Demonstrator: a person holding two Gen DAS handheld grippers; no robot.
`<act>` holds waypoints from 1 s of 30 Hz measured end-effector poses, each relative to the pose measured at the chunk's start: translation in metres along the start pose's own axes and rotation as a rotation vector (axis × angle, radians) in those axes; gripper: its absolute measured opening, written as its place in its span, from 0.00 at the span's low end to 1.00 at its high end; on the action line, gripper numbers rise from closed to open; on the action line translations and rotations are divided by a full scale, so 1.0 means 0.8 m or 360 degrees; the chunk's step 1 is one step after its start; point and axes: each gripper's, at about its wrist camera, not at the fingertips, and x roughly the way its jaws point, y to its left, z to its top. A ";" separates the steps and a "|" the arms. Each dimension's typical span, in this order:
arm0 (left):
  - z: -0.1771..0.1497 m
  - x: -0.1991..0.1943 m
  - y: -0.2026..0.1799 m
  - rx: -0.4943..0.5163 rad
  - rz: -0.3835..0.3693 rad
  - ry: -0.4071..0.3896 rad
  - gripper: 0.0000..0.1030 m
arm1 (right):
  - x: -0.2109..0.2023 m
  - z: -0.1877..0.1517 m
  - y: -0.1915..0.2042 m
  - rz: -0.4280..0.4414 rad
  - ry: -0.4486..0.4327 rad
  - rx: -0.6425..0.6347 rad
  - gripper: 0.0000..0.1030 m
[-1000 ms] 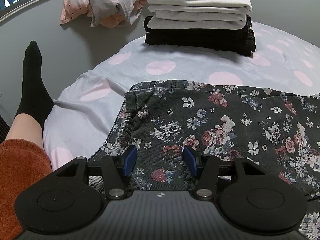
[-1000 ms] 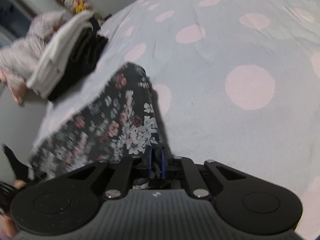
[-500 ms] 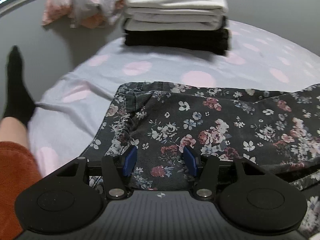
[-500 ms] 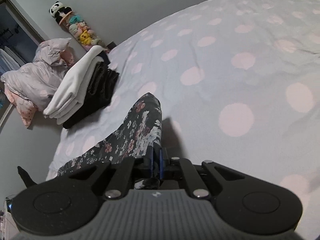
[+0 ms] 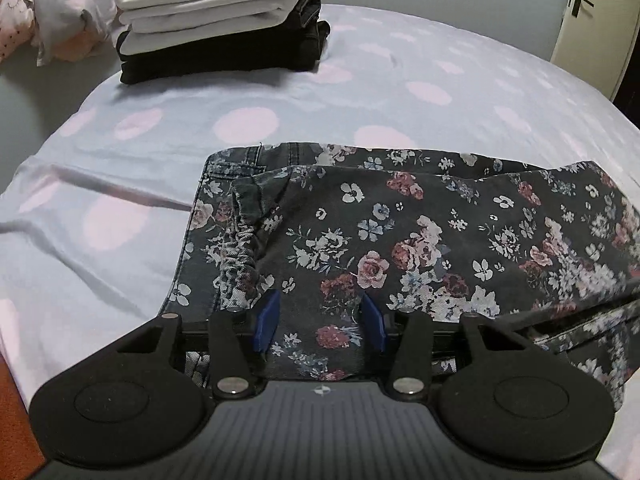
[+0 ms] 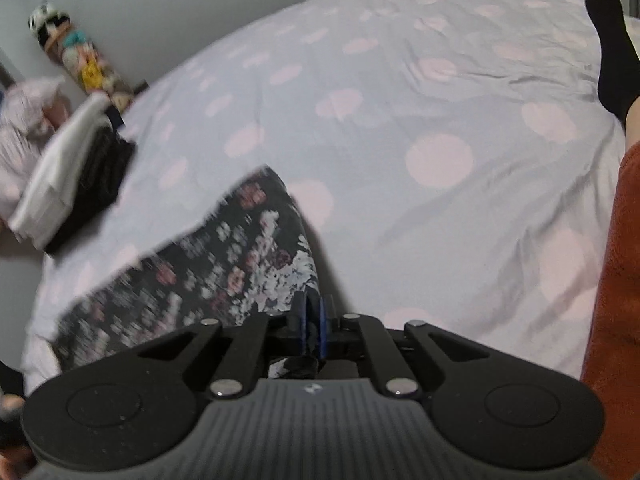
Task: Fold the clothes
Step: 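Grasp the jeans waistband edge with the left gripper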
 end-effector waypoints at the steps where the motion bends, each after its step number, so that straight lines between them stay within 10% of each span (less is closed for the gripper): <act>1: 0.000 0.000 0.000 0.0001 0.0001 0.0000 0.52 | 0.007 -0.003 -0.003 -0.0020 0.0025 -0.0007 0.07; 10: 0.000 -0.001 -0.001 0.0001 0.0017 -0.0007 0.52 | 0.024 -0.003 -0.036 -0.0206 0.0102 0.0009 0.16; 30: 0.031 -0.034 0.042 -0.0145 -0.0108 -0.0201 0.52 | 0.021 0.036 -0.012 0.0042 -0.0112 -0.0138 0.26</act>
